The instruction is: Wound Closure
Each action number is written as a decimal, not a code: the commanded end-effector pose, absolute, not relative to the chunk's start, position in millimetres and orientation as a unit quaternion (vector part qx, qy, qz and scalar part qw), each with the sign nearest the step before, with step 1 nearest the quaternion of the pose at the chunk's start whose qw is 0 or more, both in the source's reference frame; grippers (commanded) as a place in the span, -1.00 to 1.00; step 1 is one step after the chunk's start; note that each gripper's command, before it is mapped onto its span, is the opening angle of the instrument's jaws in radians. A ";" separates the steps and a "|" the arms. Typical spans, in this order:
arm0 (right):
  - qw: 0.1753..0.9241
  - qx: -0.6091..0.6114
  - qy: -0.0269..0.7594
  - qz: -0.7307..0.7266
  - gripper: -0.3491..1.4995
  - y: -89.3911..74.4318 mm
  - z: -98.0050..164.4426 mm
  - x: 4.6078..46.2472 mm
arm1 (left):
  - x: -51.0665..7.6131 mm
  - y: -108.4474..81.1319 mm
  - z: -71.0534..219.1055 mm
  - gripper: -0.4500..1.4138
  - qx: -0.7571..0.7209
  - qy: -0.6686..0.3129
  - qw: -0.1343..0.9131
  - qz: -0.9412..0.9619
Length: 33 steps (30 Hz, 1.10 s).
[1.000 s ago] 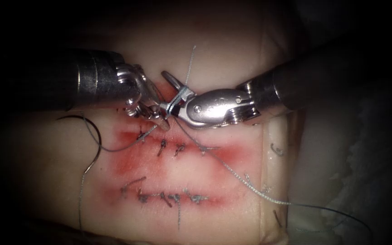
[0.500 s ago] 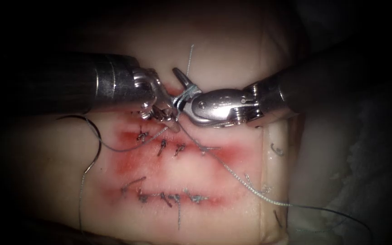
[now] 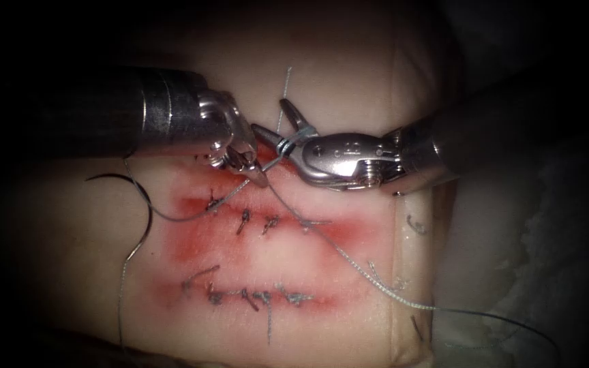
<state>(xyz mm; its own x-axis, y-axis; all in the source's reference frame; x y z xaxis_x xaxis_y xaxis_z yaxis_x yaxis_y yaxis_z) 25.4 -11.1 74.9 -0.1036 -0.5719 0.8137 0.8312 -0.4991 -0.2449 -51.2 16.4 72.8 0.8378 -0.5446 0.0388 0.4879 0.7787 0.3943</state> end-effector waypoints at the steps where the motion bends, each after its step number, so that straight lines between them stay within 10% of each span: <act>1: 0.493 -0.462 -0.143 -0.723 0.11 -11.3 75.2 26.2 | -51.9 17.1 73.1 -1.00 0.186 -0.077 0.940 -0.275; 33: 0.633 -0.394 -0.088 -0.660 -0.29 -9.3 78.0 24.9 | -53.0 17.0 73.6 -1.00 0.181 -0.071 0.940 -0.280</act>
<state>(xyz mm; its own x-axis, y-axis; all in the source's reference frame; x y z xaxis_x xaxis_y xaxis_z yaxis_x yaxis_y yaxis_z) 24.1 -9.3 77.8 0.1123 -0.7699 0.6282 0.9068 -0.1790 -0.3816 -52.3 16.3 73.4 0.8342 -0.5508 0.0284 0.4999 0.7769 0.3827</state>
